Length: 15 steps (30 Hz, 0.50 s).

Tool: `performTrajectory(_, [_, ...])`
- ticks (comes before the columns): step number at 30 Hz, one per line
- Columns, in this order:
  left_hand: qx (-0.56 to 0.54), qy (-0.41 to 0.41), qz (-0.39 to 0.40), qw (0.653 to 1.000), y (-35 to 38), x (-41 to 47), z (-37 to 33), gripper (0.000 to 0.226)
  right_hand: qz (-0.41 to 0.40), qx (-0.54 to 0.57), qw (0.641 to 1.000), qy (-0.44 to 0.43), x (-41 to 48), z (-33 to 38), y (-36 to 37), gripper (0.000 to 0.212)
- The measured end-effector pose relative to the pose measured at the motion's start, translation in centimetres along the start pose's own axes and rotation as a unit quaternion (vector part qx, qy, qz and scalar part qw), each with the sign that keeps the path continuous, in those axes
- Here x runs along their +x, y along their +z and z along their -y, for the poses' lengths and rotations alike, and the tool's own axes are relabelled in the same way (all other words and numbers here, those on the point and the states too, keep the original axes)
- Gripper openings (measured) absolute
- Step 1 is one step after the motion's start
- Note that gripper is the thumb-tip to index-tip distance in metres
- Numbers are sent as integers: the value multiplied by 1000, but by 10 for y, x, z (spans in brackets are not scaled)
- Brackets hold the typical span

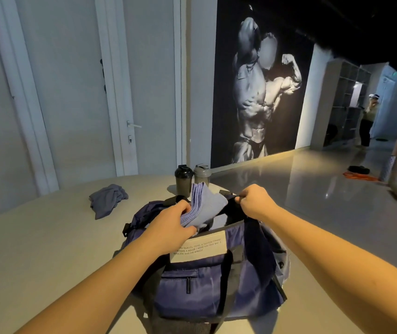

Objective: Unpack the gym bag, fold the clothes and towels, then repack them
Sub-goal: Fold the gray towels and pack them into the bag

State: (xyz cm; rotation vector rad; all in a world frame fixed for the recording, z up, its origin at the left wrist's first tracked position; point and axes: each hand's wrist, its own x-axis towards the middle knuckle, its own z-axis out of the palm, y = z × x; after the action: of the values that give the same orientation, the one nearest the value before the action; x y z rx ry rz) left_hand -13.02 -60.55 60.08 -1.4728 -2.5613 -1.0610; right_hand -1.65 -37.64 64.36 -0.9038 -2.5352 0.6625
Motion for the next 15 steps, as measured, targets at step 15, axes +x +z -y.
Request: performTrajectory(15, [-116, -214, 40, 969, 30, 55, -65, 33, 39, 126, 989, 67, 0, -2, -23, 27])
